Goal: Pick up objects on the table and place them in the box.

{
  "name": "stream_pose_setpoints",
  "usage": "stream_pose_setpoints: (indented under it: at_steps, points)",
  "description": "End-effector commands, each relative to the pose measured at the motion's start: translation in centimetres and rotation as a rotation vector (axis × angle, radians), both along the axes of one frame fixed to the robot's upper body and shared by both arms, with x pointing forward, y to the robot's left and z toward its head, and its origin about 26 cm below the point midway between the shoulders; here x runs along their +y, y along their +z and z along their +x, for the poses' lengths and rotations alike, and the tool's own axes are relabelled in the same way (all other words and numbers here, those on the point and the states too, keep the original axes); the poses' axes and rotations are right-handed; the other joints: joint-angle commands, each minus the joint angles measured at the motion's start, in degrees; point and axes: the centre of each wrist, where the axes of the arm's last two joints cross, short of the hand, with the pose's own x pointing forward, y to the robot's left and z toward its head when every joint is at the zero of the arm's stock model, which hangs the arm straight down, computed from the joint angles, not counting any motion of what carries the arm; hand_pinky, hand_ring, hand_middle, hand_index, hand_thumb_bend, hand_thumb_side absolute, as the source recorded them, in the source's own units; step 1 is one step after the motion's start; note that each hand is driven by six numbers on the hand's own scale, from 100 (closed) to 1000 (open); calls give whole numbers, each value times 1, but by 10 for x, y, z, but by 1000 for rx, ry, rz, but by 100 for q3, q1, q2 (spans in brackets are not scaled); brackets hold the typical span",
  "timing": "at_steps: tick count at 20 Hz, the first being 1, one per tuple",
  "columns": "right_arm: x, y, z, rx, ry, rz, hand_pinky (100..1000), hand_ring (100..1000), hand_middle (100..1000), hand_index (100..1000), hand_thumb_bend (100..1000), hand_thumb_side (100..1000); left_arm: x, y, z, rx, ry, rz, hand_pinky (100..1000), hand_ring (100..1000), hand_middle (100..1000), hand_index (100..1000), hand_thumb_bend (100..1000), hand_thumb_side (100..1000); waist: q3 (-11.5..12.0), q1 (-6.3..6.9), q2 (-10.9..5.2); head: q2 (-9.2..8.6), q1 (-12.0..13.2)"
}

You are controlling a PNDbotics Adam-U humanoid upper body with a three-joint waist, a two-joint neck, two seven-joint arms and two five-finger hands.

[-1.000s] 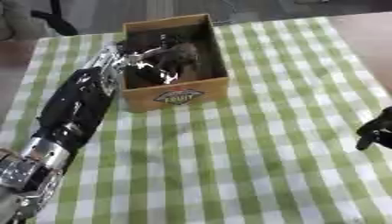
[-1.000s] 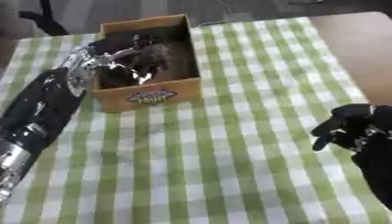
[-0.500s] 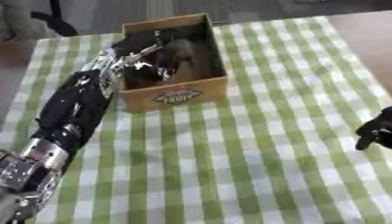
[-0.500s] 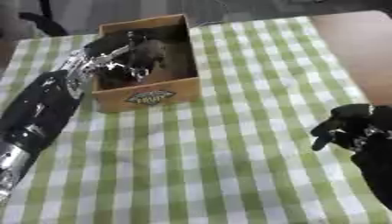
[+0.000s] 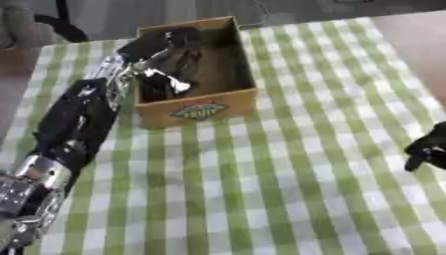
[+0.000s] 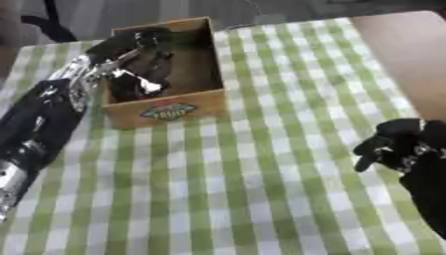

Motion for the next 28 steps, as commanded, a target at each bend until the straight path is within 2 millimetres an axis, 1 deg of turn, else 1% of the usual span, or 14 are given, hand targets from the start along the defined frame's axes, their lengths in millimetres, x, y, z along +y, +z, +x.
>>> stream_pose_setpoints:
  at_steps: [1,3,5,7,15,19,21,27,28]
  points:
    - [-4,6,0,-22,-3,-7,505,612,534,697,100,789,12,23,-2,-65,13,8,951,946,952,987,519,545,4,-32,-147,-10,-5]
    - [-4,5,0,-22,-4,-6,505,612,535,697,100,785,12,25,-2,-74,4,-1,949,944,950,987,518,589,8,-40,-149,-10,-6]
    - [-4,5,0,-21,-4,-7,505,613,535,697,100,786,12,26,-3,-79,-8,-12,945,939,946,983,481,680,15,-48,-152,-8,-11]
    - [-4,5,0,-20,-5,-6,505,613,535,697,100,787,11,26,-3,-78,-23,-27,943,937,945,981,461,728,23,-55,-157,-5,-16]
    - [-5,4,-1,-17,-5,-6,505,614,536,697,100,786,11,40,-8,-69,-89,-73,934,930,944,981,451,694,74,-90,-176,23,-43]
    - [-6,3,-1,-16,-6,-6,505,614,536,697,100,786,12,47,-11,-45,-114,-100,923,923,937,979,407,702,104,-106,-185,41,-57]
    - [-6,3,-1,-15,-7,-6,505,614,536,697,100,785,12,50,-12,-31,-126,-121,913,916,932,976,369,713,119,-115,-190,50,-65]
    - [-6,2,-1,-15,-8,-4,505,615,536,697,100,782,12,62,-17,4,-143,-193,891,900,918,968,348,733,146,-138,-205,64,-75]
    - [-7,2,-1,-14,-8,-4,505,615,536,697,100,781,11,64,-18,11,-148,-201,885,896,914,966,330,741,151,-142,-209,66,-77]
